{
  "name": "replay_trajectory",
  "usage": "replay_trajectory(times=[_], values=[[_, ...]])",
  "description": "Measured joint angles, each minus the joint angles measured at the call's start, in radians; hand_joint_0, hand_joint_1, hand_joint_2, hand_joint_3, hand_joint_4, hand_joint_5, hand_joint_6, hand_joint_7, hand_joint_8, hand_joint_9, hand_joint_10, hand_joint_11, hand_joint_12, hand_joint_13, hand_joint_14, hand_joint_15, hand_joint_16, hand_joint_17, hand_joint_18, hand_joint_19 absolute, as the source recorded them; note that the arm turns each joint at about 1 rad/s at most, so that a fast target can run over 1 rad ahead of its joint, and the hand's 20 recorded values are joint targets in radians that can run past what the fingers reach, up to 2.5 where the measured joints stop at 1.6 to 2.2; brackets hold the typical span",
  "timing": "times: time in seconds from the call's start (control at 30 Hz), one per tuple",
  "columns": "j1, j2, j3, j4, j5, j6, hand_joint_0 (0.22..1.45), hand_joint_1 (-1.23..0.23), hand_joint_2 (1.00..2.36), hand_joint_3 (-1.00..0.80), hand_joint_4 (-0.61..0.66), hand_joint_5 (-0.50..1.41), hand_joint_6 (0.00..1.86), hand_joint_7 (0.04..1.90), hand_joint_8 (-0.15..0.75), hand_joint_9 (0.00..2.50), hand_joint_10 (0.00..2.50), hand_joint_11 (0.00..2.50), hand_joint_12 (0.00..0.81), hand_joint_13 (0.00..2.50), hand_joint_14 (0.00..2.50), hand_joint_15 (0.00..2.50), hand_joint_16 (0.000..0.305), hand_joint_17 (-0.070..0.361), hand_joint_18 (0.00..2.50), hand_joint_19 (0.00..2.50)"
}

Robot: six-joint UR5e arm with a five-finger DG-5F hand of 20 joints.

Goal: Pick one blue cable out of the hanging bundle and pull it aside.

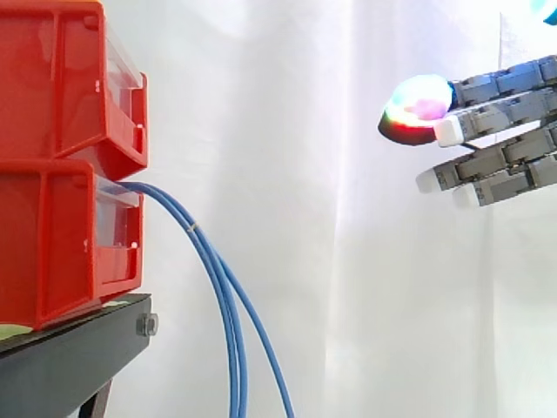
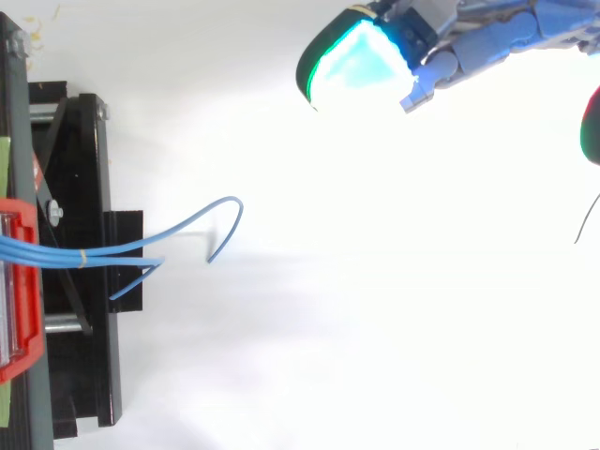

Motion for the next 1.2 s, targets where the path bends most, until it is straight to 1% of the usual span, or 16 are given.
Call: replay_trajectory(times=[0.13,0.23,0.33,0.4,0.43,0.6,0.7,0.77,0.87,0.97,1.1,1.17,1.2], values=[[0.003,-0.006,0.000,0.000,0.010,0.000,0.47,-0.43,1.00,-0.50,0.17,-0.22,0.50,0.70,0.206,0.34,0.00,0.01,0.334,0.03,0.00,0.00,0.052,0.117,0.00,0.16],[0.003,-0.031,0.000,-0.001,0.013,0.004,0.47,-0.43,1.00,-0.50,0.17,-0.22,0.50,0.70,0.207,0.35,0.00,0.02,0.331,0.04,0.00,0.00,0.052,0.117,0.00,0.16],[0.004,-0.068,0.000,0.000,0.014,0.008,0.47,-0.43,1.00,-0.50,0.17,-0.22,0.50,0.71,0.208,0.36,0.00,0.03,0.331,0.04,0.00,0.00,0.052,0.117,0.00,0.16],[0.006,-0.083,0.000,0.010,0.022,0.007,0.47,-0.43,1.00,-0.50,0.18,-0.22,0.50,0.71,0.207,0.37,0.00,0.03,0.332,0.05,0.00,0.01,0.052,0.116,0.00,0.17],[0.007,-0.089,0.000,0.017,0.028,0.006,0.47,-0.44,1.00,-0.50,0.18,-0.22,0.50,0.71,0.208,0.37,0.00,0.03,0.333,0.06,0.00,0.00,0.051,0.116,0.01,0.16],[0.013,-0.113,0.000,0.068,0.083,0.004,0.48,-0.44,1.00,-0.50,0.20,-0.21,0.50,0.73,0.219,0.41,0.00,0.06,0.336,0.09,0.00,0.01,0.051,0.115,0.04,0.17],[0.017,-0.130,0.000,0.096,0.105,0.004,0.48,-0.45,1.00,-0.50,0.21,-0.20,0.50,0.74,0.225,0.44,0.00,0.08,0.334,0.11,0.00,0.01,0.051,0.114,0.07,0.18],[0.021,-0.143,0.000,0.117,0.113,0.003,0.48,-0.45,1.00,-0.50,0.22,-0.20,0.50,0.74,0.227,0.45,0.00,0.09,0.334,0.11,0.00,0.02,0.050,0.114,0.07,0.18],[0.027,-0.170,0.000,0.167,0.118,0.002,0.48,-0.47,1.00,-0.50,0.22,-0.19,0.50,0.74,0.235,0.48,0.00,0.09,0.335,0.14,0.00,0.00,0.050,0.113,0.11,0.15],[0.030,-0.214,0.000,0.231,0.119,0.007,0.48,-0.47,1.00,-0.50,0.23,-0.19,0.50,0.74,0.235,0.49,0.00,0.08,0.335,0.15,0.00,0.00,0.050,0.112,0.12,0.15],[0.035,-0.271,0.001,0.337,0.122,0.013,0.49,-0.48,1.00,-0.50,0.23,-0.19,0.50,0.75,0.237,0.50,0.00,0.10,0.335,0.15,0.00,0.01,0.050,0.112,0.11,0.15],[0.037,-0.291,0.001,0.384,0.121,0.013,0.48,-0.48,1.00,-0.50,0.23,-0.19,0.50,0.75,0.236,0.50,0.00,0.10,0.337,0.15,0.00,0.01,0.050,0.112,0.11,0.15],[0.038,-0.304,0.001,0.416,0.120,0.012,0.48,-0.47,1.00,-0.50,0.22,-0.19,0.50,0.75,0.233,0.47,0.00,0.10,0.335,0.13,0.00,0.02,0.050,0.111,0.08,0.18]])
